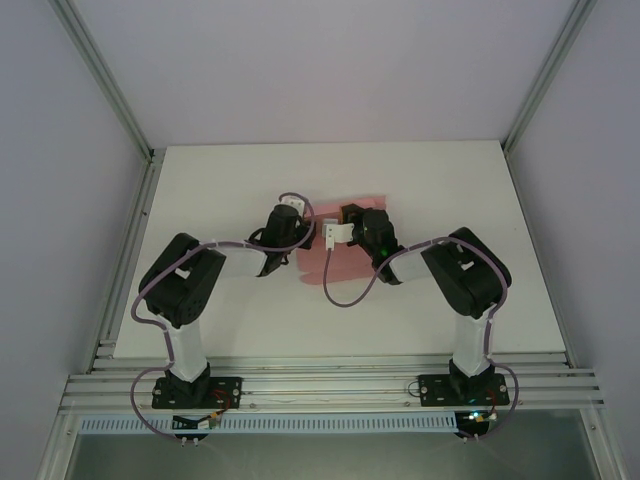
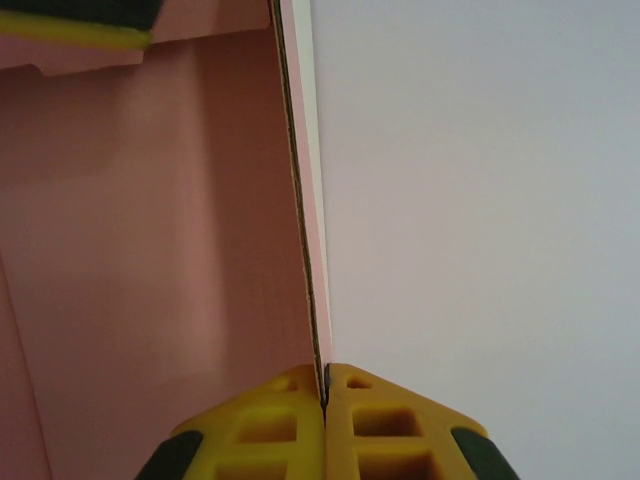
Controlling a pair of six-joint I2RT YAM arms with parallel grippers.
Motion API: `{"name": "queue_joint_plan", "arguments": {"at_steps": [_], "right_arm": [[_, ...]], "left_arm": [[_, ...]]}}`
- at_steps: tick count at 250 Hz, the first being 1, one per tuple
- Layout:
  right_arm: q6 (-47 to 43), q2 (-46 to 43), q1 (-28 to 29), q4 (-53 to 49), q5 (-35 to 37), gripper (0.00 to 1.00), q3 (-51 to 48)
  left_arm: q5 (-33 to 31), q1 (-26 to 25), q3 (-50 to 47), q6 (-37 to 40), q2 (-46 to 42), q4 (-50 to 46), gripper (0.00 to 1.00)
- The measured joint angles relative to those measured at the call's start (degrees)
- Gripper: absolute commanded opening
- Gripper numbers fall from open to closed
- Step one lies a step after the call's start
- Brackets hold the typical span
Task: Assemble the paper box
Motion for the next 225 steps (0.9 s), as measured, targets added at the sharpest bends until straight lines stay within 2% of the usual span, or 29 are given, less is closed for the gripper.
{"name": "queue_joint_plan", "arguments": {"at_steps": [15, 32, 42, 63, 98, 225], "right_arm": [[0.0, 0.0, 0.0, 0.0, 0.0, 0.0, 0.0], [0.0, 0.0, 0.0, 0.1, 0.0, 0.0, 0.0], [0.0, 0.0, 0.1, 0.1, 0.0, 0.0, 0.0], [0.1, 0.0, 0.1, 0.1, 0.2, 0.0, 0.0], [0.9, 0.0, 0.1, -0.1, 0.2, 0.0, 0.0], [3.0, -0.1, 0.7, -2.4, -1.7, 0.0, 1.4]], "left_arm": [[-2.8, -0.9, 0.0, -0.1, 0.0, -0.6, 0.22], [-6.3, -1.9, 0.4, 0.1, 0.0, -1.7, 0.11], [-9.4, -2.9, 1.1, 0.2, 0.1, -3.1, 0.05], [-16.8, -4.9, 3.5, -0.8, 1.6, -5.9, 0.0], [-25.5, -7.0, 7.3, -5.2, 3.9, -10.3, 0.0], [-39.4, -9.9, 11.2, -18.3, 6.1, -20.7, 0.0]]}}
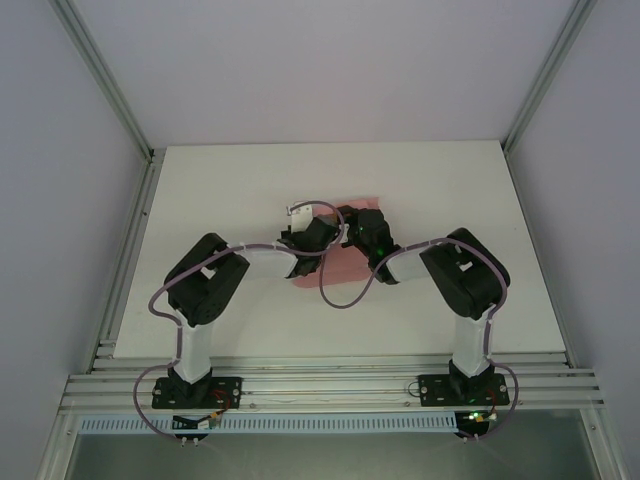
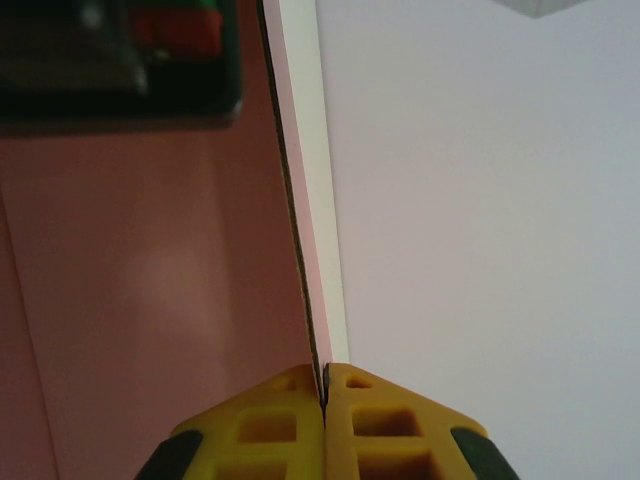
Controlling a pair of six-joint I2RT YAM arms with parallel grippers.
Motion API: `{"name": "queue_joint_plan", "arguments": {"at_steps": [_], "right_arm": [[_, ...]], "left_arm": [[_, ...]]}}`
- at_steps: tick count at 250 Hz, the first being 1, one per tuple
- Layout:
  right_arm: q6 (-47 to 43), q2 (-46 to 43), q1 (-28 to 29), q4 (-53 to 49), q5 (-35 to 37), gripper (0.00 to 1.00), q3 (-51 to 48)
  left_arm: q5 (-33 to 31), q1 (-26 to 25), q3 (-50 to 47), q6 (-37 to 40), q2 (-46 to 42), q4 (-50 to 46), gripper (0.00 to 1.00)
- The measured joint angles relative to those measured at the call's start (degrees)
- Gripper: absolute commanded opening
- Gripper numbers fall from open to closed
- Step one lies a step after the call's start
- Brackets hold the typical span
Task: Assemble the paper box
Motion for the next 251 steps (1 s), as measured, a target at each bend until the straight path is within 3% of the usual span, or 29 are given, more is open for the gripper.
{"name": "queue_joint_plan", "arguments": {"at_steps": [25, 39, 158, 178, 195, 227, 251], "right_arm": [[0.1, 0.0, 0.1, -0.3, -0.4, 0.0, 0.2], [0.3, 0.0, 0.2, -0.5, -0.5, 0.0, 0.4], [1.1, 0.0, 0.2, -1.9, -0.3, 0.0, 0.9], [1.2, 0.0, 0.2, -2.1, -0.1, 0.0, 1.1], [1.3, 0.0, 0.2, -2.4, 0.0, 0.0, 1.3], [2.0, 0.0, 0.2, -2.9, 0.1, 0.18, 1.6], [4.0, 0.0, 0.0, -4.1, 1.2, 0.25, 1.8]], "left_arm": [[-1.0, -0.3, 0.2, -1.6, 0.0, -1.2, 0.0], [-1.1, -0.3, 0.3, -1.8, 0.0, -1.6, 0.08], [0.6, 0.3, -1.2, 0.7, -0.3, -0.7, 0.31], [1.4, 0.5, -1.6, 1.1, -0.7, -0.6, 0.3], [2.1, 0.7, -1.9, 1.5, -0.9, -0.2, 0.24], [4.0, 0.7, -2.1, 1.9, -0.9, 0.5, 0.12], [4.4, 0.8, -2.1, 1.4, -1.0, 1.2, 0.05]]}}
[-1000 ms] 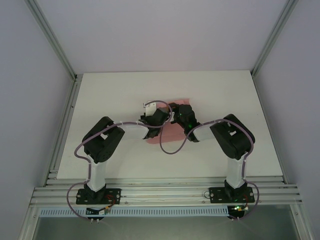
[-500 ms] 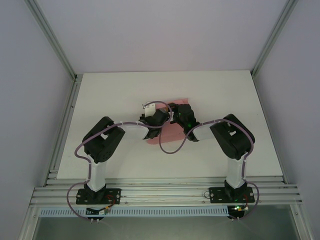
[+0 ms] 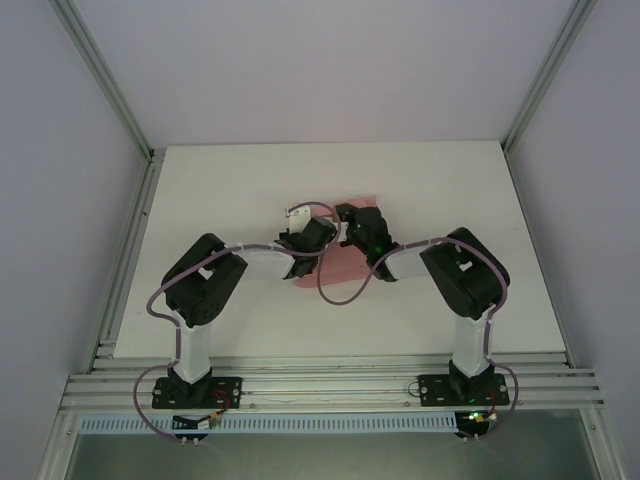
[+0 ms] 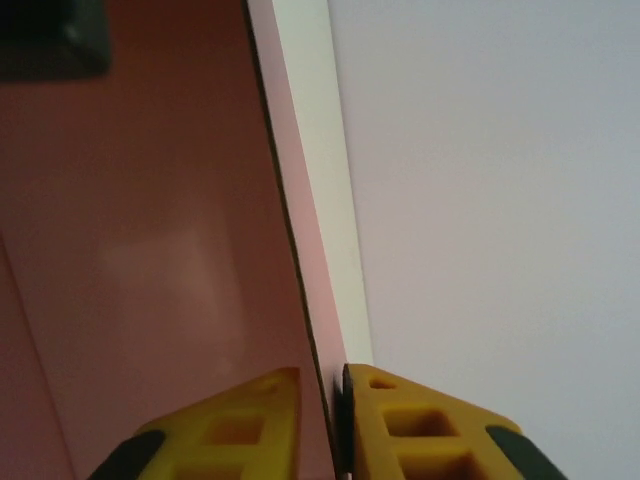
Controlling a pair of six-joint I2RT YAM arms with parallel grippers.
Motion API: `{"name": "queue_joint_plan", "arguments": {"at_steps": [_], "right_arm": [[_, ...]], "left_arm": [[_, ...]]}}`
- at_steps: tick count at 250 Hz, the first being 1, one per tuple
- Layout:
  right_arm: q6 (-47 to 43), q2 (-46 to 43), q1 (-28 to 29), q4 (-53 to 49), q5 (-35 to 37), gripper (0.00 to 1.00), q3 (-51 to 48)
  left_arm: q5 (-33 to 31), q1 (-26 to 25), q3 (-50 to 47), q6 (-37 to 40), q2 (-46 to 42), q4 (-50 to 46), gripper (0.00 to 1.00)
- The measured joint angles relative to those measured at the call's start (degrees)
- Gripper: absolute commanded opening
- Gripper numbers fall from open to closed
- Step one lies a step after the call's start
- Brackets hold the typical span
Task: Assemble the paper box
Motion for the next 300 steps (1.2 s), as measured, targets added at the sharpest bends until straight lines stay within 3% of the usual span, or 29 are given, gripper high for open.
{"name": "queue_joint_plan", "arguments": {"at_steps": [9, 37, 46, 60, 128, 169, 194, 230, 300], "right_arm": [[0.8, 0.0, -0.1, -0.5, 0.7, 0.29, 0.2], [3.6, 0.0, -0.7, -2.7, 2.8, 0.67, 0.9], [4.3, -0.2, -0.8, -3.2, 3.4, 0.75, 1.0], [5.3, -0.9, -1.1, -4.1, 4.0, 1.0, 1.1], [9.7, -13.6, -1.9, -6.9, 5.1, 1.0, 0.3], [24.0, -25.0, -2.3, -8.8, 8.8, 1.0, 0.3], [36.2, -34.2, -4.0, -16.6, 8.0, 1.0, 3.5], [50.7, -44.3, -6.2, -33.0, 0.3, 1.0, 11.4], [64.8, -45.8, -6.0, -62.9, -8.3, 1.0, 19.8]], "left_arm": [[0.2, 0.1, 0.0, -0.2, 0.0, 0.2, 0.05], [0.9, 0.5, 0.0, -0.1, -0.2, 0.3, 0.0], [1.1, 0.6, 0.0, -0.1, -0.2, 0.3, 0.0], [1.4, 0.8, 0.0, -0.1, -0.3, 0.3, 0.0], [4.6, 2.3, -2.7, -0.3, -4.8, 1.3, 0.0], [5.0, 2.8, -4.2, 1.5, -11.2, 2.0, 0.0], [6.0, 3.1, -5.4, 2.1, -14.9, 2.1, 0.0], [9.0, 3.7, -8.4, 3.6, -21.0, 4.6, 0.0], [17.9, 4.3, -17.0, 6.2, -31.3, 9.9, 0.0]]}}
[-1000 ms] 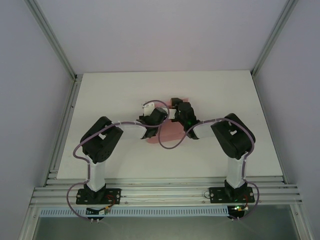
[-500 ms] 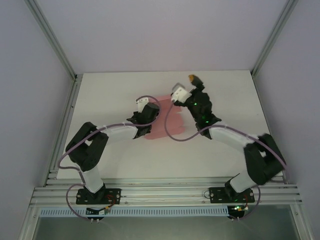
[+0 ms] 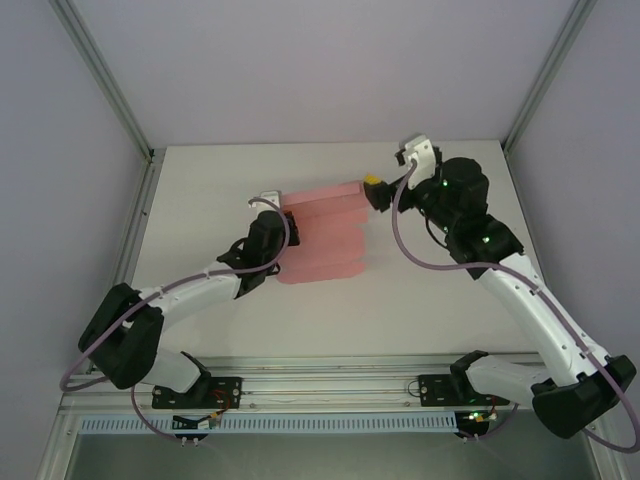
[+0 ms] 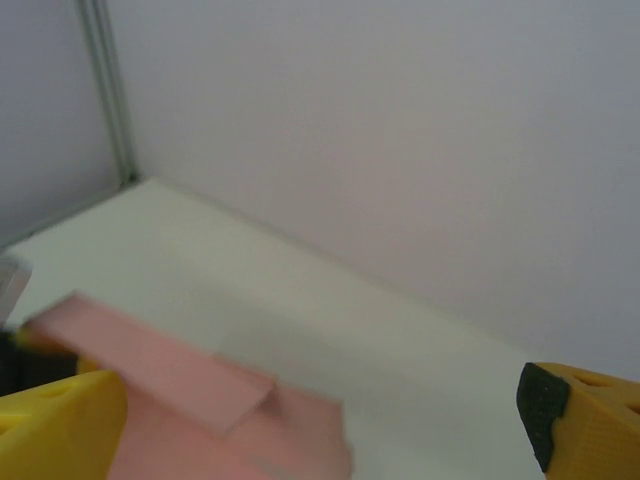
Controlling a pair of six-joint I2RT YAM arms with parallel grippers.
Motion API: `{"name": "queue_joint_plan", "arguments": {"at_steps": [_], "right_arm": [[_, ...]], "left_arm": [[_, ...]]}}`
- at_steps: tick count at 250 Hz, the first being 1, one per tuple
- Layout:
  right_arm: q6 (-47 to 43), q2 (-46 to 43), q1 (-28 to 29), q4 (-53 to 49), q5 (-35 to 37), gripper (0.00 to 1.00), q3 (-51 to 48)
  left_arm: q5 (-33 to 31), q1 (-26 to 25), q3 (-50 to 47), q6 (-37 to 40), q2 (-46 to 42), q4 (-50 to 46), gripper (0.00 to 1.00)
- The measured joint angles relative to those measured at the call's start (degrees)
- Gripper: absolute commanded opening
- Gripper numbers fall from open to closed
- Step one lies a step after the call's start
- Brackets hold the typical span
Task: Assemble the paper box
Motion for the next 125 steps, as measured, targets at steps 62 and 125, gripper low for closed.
{"name": "queue_joint_plan", "arguments": {"at_steps": [62, 125], "right_arm": [[9.6, 3.1, 0.0, -14.0, -15.4, 0.88, 4.5], [7.3, 8.5, 0.1, -19.2, -20.2, 0.44, 8.2]], "left_arm": [[1.7, 0.0, -4.0, 1.9, -3.7, 1.6, 0.0], [4.3, 0.0, -4.0, 3.2, -3.8, 1.2, 0.0]]}}
